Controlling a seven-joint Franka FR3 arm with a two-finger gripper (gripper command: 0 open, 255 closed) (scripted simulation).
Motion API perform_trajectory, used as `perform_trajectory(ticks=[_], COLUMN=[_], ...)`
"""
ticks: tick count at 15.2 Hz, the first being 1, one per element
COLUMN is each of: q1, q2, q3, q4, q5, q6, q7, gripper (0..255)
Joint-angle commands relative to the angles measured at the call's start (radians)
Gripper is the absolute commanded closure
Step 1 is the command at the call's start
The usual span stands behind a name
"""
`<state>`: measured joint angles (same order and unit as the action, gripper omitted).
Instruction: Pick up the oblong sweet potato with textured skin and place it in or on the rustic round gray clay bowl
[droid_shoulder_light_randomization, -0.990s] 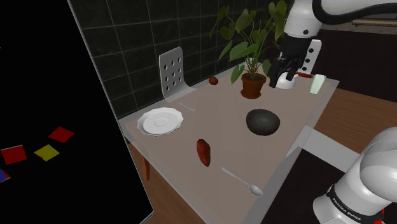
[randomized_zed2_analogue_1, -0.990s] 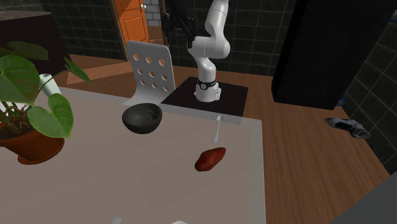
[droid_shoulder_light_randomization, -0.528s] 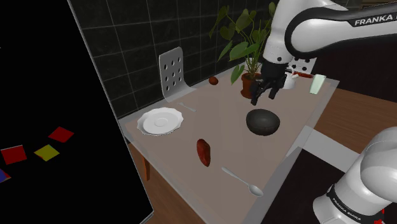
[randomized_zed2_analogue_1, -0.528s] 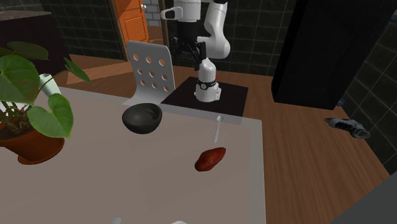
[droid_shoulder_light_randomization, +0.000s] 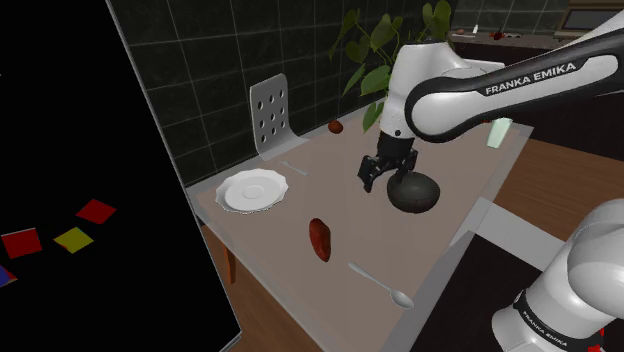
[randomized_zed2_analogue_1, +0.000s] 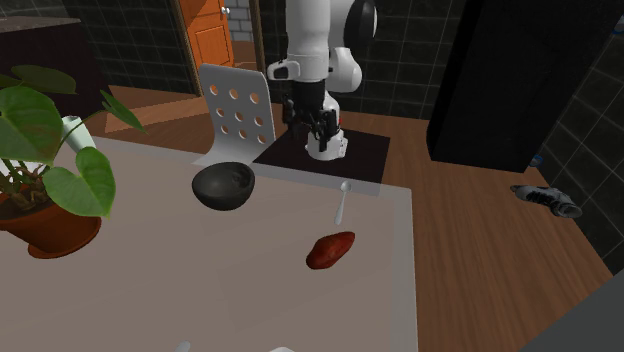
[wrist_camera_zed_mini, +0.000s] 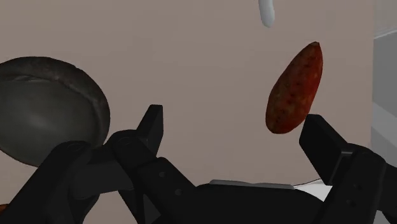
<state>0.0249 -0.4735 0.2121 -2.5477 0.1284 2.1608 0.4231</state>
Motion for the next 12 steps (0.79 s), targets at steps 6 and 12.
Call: perform_trajectory(ticks=[6, 12], q1=[0.002, 0.007], q2=[0.259, 0.505], q3=[0.084, 0.128], q4=[0.03, 0.112], q5=[0.013, -0.052], q6=[0.244, 0.416], q7=[0.146, 0.301], gripper=[0, 0])
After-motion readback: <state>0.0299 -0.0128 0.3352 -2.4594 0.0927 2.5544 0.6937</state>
